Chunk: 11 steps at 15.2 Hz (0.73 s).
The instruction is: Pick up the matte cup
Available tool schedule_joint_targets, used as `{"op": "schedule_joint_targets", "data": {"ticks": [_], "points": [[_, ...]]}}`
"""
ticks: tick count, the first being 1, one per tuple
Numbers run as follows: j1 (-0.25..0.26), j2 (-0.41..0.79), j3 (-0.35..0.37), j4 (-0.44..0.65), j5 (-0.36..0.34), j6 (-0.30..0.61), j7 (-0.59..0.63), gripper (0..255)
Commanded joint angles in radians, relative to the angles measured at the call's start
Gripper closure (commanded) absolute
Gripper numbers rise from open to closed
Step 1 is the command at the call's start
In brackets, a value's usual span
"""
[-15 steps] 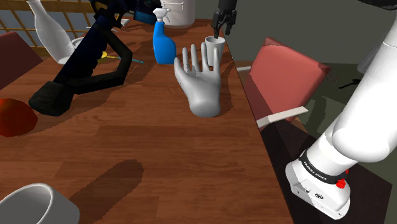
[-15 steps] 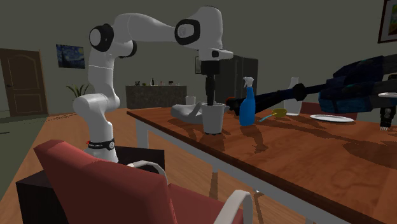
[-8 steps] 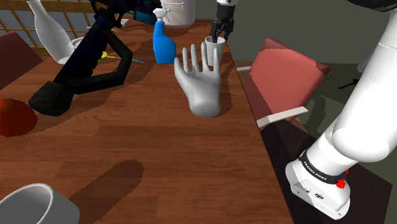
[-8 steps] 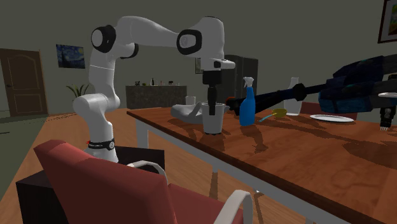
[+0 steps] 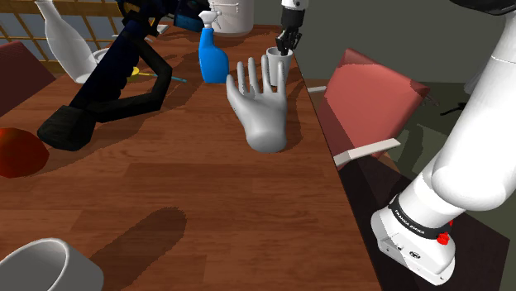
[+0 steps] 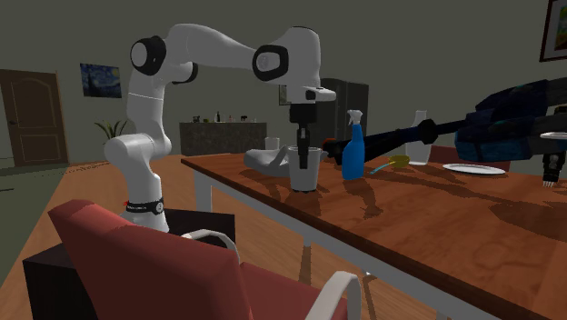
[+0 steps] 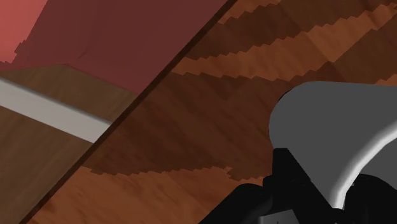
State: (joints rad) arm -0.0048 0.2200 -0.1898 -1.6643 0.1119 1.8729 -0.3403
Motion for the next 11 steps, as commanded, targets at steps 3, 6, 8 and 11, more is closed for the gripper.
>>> {"op": "schedule_joint_targets", "data": {"ticks": [3, 6, 8, 11], "points": [[0.0, 0.0, 0.0, -0.001, -0.001, 0.001, 0.0, 255], [0.0, -0.002, -0.001, 0.024, -0.002, -0.026, 0.003, 255], [-0.001, -0.004, -0.001, 0.048, -0.003, -0.052, 0.005, 255], [-0.002, -0.005, -0.002, 0.087, -0.004, -0.092, 0.008, 255]]}}
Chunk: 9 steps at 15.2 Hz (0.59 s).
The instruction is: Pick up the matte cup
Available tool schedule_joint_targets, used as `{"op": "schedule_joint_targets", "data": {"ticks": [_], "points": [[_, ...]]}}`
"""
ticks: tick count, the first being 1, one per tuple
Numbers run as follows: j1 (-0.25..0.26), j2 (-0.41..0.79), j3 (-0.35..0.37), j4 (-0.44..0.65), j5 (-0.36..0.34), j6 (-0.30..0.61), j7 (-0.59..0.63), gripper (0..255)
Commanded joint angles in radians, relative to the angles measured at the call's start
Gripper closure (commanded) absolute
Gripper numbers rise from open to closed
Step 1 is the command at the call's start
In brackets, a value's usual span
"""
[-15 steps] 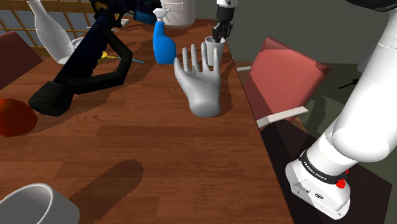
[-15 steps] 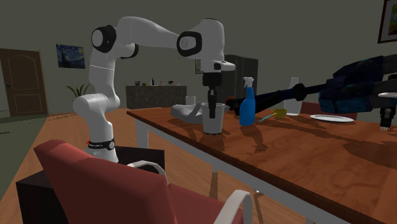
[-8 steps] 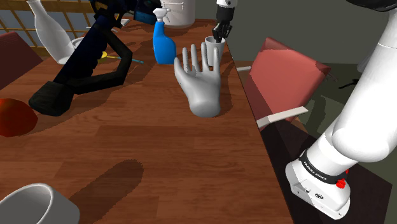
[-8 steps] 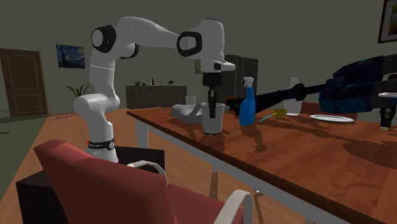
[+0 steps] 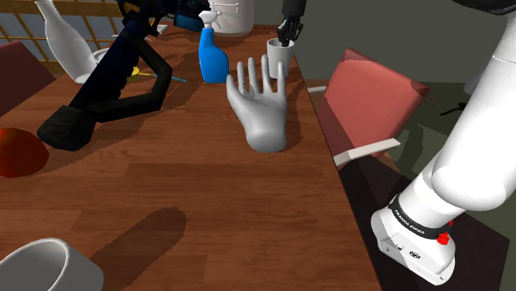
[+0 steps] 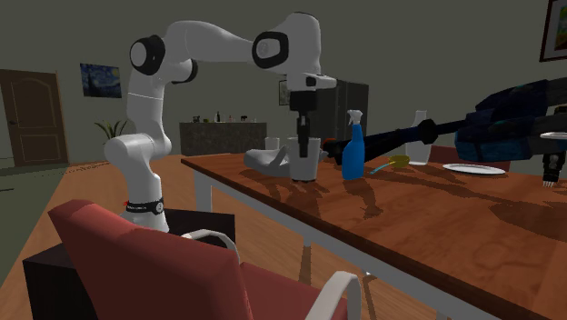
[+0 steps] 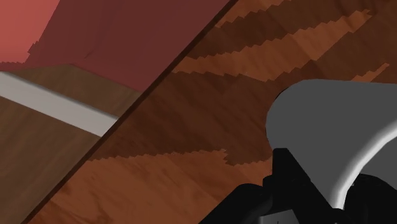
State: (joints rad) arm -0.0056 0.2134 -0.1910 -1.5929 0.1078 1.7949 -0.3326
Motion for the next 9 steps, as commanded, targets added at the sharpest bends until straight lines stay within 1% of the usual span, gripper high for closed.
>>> {"op": "schedule_joint_targets", "data": {"ticks": [1, 8, 9], "points": [[-0.001, 0.001, -0.001, 0.029, 0.0, -0.027, 0.001, 255], [-0.005, 0.008, -0.002, 0.133, 0.0, -0.124, 0.007, 255], [-0.005, 0.009, -0.002, 0.135, 0.0, -0.126, 0.007, 255]]}}
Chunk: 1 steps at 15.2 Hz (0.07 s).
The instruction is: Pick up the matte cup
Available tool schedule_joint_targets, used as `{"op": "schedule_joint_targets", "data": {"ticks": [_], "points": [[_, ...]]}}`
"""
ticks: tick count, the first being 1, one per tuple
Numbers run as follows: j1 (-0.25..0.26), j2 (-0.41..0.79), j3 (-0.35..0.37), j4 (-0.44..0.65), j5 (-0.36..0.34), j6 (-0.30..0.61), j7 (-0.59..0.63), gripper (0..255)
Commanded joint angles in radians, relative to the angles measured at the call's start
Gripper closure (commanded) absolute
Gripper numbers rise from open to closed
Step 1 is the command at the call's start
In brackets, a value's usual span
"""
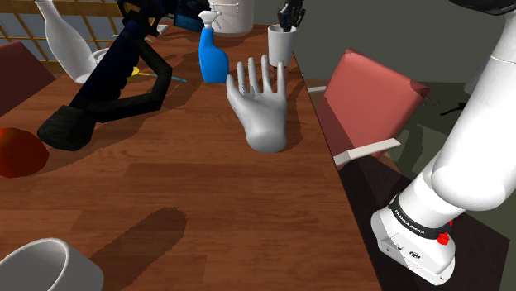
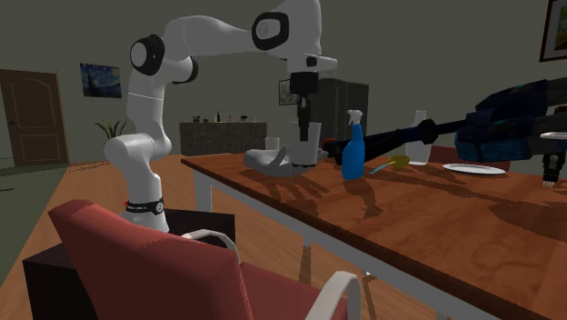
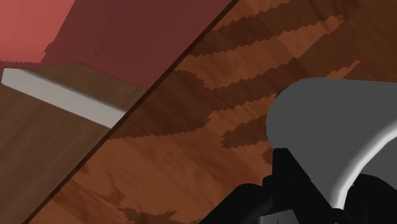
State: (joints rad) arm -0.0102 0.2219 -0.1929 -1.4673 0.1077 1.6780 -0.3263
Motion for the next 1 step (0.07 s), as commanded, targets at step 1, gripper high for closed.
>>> {"op": "schedule_joint_targets", "data": {"ticks": [1], "points": [[0.0, 0.0, 0.0, 0.009, 0.0, -0.009, 0.001, 255]]}}
